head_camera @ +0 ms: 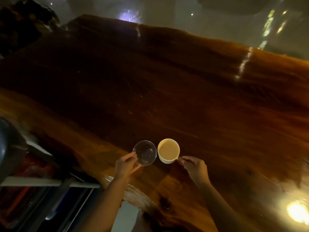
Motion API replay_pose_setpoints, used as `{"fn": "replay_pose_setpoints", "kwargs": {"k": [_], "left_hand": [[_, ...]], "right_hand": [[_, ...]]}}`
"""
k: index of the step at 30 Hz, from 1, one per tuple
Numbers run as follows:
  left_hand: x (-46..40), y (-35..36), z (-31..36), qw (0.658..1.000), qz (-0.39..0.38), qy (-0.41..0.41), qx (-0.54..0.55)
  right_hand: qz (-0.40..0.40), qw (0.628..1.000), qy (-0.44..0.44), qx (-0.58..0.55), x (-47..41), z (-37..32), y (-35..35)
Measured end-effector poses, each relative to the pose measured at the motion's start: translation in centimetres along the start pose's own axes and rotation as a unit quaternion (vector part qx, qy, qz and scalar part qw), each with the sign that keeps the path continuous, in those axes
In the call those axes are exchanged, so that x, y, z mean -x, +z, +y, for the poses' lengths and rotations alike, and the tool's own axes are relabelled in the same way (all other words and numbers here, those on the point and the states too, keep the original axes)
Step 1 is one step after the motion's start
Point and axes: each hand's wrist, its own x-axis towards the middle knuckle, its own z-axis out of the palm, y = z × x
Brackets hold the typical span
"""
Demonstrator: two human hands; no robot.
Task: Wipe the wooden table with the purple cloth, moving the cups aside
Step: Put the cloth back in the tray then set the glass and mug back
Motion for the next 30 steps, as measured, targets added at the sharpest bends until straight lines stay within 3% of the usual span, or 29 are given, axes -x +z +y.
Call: {"fn": "replay_pose_setpoints", "kwargs": {"k": [6,12,16,22,30], "left_hand": [[-0.2,1.7,2.2,0.998,-0.047,0.03,-0.038],[1.8,8.2,6.6,0.986,-0.11,0.09,-0.088],[4.1,15.3,9.7,0.976,-0.16,0.115,-0.096],[8.3,29.0,13.1,0.96,-0.218,0.132,-0.118],[10.2,47.0,14.8,0.955,-0.243,0.114,-0.127]], "right_hand": [[0.054,0.993,0.04,-0.098,0.1,1.6,-4.0],[0.101,0.974,-0.011,-0.204,1.3,0.6,-12.6],[0.128,0.962,-0.045,-0.236,1.0,0.4,-20.4],[0.16,0.967,-0.071,-0.186,-1.1,3.2,-34.0],[0.167,0.97,-0.052,-0.168,-7.5,8.7,-48.9]]}}
